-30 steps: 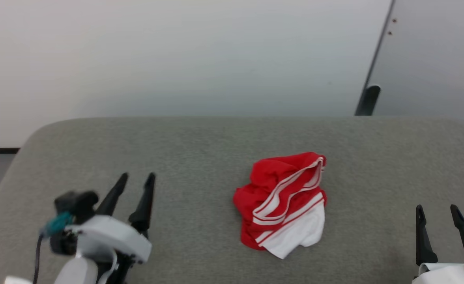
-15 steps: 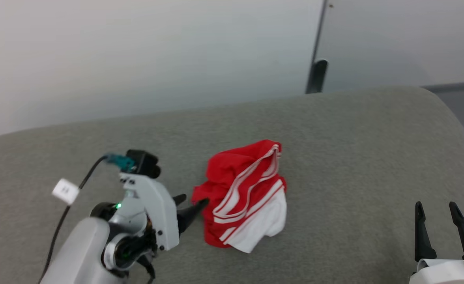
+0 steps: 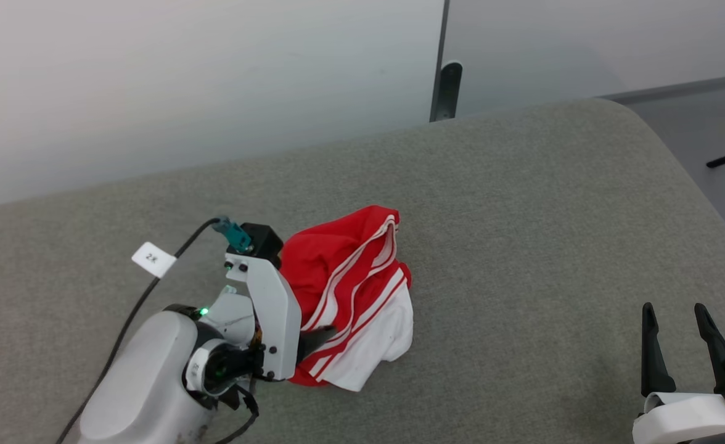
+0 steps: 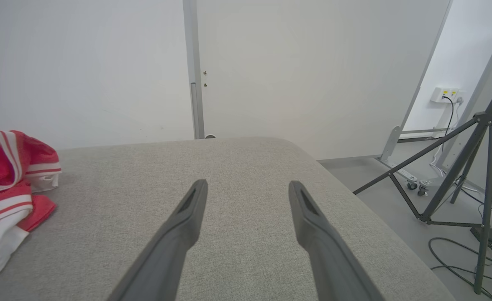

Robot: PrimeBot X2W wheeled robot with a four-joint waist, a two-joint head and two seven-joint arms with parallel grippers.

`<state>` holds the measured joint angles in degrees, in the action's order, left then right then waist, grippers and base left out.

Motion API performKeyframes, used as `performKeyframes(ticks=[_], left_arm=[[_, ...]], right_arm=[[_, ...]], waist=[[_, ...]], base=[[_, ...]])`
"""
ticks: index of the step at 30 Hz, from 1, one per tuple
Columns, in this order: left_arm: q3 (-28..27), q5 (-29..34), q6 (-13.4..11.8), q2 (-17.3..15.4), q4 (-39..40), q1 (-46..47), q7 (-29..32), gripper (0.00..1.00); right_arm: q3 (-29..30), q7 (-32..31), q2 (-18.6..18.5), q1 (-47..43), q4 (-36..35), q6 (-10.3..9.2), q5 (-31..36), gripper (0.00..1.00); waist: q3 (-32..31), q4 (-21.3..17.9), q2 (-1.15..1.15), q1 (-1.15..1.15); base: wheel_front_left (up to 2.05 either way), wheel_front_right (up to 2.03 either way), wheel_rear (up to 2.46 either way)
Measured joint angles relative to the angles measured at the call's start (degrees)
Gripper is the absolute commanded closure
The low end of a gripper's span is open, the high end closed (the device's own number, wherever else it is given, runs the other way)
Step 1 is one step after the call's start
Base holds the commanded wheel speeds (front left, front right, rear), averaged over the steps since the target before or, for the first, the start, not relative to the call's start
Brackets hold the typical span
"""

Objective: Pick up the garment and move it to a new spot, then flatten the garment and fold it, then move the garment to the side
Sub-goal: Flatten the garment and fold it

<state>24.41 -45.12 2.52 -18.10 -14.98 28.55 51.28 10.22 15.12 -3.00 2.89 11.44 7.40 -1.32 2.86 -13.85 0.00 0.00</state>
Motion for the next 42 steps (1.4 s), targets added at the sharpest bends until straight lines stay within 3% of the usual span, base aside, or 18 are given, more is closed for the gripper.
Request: performKeyframes(ticks=[10,11,12,14,15,24,33,42], left_arm=[[2.31,2.31,-0.49,-0.32,-4.45,1.37,1.08,0.01],[2.49,2.33,-0.49,-0.32,-4.56,1.63,1.15,0.16],[2.46,2.18,-0.49,-0.25,-4.74,1.83,1.59,0.48],[2.77,1.99,-0.44,-0.20,-5.02,1.92,2.16,0.73],[2.71,1.76,-0.51,-0.03,-5.24,1.98,2.35,1.00],[3.15,2.01,0.35,-0.94,-5.33,4.41,3.09,1.00],[3.31,7.03,2.52,-8.14,-5.31,12.78,2.85,1.00],[2.68,13.36,2.02,-15.01,-11.41,18.17,-1.91,1.00]], right_arm=[[-0.04,0.00,0.01,0.27,0.21,0.00,-1.14,0.00],[-0.01,0.00,0.02,0.32,0.15,0.00,-1.15,0.00],[0.01,0.00,0.02,0.31,0.11,0.00,-1.16,0.00],[0.09,0.00,0.02,0.31,0.07,0.00,-1.22,0.00],[0.15,0.00,0.02,0.31,0.08,-0.01,-1.31,0.00],[0.27,0.00,0.02,0.35,-0.16,0.00,-1.31,0.00],[0.16,0.00,0.03,1.15,-0.29,0.00,-1.31,0.00],[-0.42,0.00,0.03,1.68,-0.25,0.00,-1.63,0.00]], waist=[[1.08,-0.71,0.00,0.00],[1.10,-0.61,0.00,0.00],[1.11,-0.50,0.00,0.00],[1.09,-0.26,0.00,0.00],[1.07,-0.12,0.00,0.00],[1.07,1.07,0.00,0.00],[1.97,1.80,0.00,0.00],[3.66,1.16,0.00,0.00]], base=[[0.00,0.00,0.00],[0.00,0.00,0.00],[0.00,0.00,0.00],[0.00,0.00,0.00],[0.00,0.00,0.00],[0.00,0.00,0.00],[0.00,0.00,0.00],[0.00,0.00,0.00]])
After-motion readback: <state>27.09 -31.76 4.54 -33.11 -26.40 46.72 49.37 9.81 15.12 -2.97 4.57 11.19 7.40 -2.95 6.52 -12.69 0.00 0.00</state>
